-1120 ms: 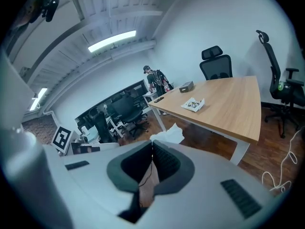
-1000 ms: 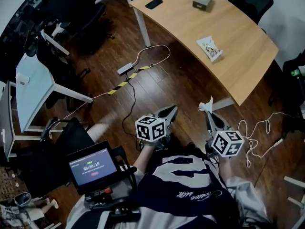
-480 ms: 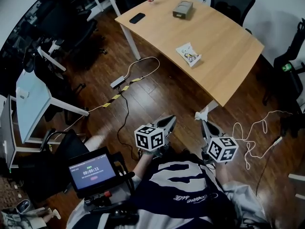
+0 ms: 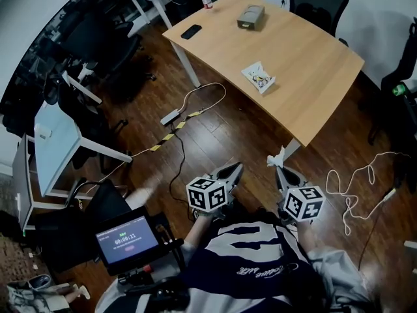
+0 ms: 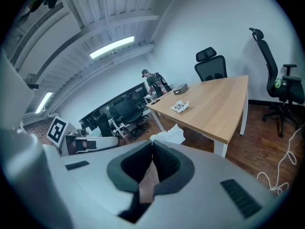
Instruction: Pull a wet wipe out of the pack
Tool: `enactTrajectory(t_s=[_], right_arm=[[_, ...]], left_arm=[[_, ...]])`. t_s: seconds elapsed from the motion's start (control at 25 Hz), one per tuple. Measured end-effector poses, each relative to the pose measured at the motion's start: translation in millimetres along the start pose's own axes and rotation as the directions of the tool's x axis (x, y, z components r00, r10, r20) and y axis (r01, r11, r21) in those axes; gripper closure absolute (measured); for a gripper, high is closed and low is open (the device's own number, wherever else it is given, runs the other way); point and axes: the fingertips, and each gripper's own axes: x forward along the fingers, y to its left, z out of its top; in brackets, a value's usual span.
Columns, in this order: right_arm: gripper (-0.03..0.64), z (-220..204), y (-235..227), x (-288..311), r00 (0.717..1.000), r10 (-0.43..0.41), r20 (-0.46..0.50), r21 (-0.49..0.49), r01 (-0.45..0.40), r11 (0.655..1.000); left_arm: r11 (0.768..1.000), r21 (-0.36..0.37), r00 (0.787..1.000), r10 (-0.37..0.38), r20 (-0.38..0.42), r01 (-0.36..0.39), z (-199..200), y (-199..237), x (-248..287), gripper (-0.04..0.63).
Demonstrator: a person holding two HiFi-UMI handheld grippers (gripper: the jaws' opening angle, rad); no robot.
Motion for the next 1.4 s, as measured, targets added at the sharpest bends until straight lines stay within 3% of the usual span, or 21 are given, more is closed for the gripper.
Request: enactTrajectory(t_s=[0.44,1.4], right_arm=[[0.617,0,7,9,1.0,0.011,-0.015,-0.054,-0.012,0.998],[0.617,-5,-1,-5,0.999,-0.037,-0.005,-0.02,0.037,0.999]], left_arm=[[1.0,0.012,1.0,0.009,0.002,-0.009,4,3,0,0.592],[0.999,0.021,0.999,-0.025,-0.025,0.026,-1,-2,6,0.592]])
